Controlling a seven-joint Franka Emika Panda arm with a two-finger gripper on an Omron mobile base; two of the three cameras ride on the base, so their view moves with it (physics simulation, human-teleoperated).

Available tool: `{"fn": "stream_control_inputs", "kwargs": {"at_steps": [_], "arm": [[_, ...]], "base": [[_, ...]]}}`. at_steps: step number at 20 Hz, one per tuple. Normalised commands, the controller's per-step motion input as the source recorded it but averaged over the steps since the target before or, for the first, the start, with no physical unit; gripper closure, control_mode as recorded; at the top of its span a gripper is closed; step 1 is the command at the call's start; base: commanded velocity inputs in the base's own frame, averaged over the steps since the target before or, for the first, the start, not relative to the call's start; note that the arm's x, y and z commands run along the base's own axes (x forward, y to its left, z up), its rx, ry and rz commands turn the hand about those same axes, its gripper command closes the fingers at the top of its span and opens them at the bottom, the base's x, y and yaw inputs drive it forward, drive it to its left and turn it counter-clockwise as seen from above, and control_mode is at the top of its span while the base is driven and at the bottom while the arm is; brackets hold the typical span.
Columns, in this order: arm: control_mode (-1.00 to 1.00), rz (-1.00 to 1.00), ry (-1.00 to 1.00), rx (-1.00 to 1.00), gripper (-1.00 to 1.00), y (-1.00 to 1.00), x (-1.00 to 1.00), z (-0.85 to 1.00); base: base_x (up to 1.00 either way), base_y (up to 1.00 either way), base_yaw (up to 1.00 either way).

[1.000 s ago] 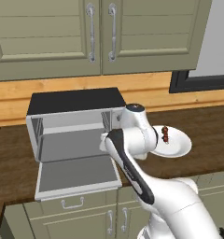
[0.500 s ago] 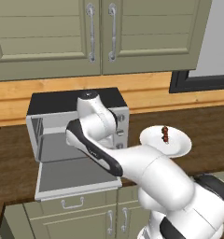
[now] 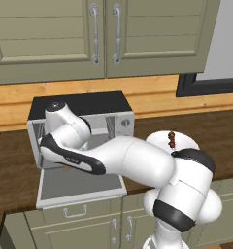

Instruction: Pick up the kebab skewer and baguette bread, and place them inside the toaster oven. Close the toaster oven door and start by setting the timer.

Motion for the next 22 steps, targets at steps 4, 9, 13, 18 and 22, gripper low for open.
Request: {"fn": "stream_control_inputs", "kwargs": {"at_steps": [4,9,13,18,22], "arm": [[-1.0,0.01,-0.19,0.0,1.0,0.13,0.3,-0.08],[-1.0,0.02,-0.14,0.0,1.0,0.0,0.31,-0.15],[-1.0,0.04,-0.11,0.0,1.0,0.0,0.25,-0.33],[-1.0,0.02,-0.03,0.0,1.0,0.02,0.06,-0.11],[-1.0,0.0,0.0,0.0,1.0,0.0,0.0,-0.08]], "base": [[0.0,0.0,0.0],[0.0,0.0,0.0],[0.0,0.0,0.0],[0.0,0.0,0.0],[0.0,0.0,0.0]]}}
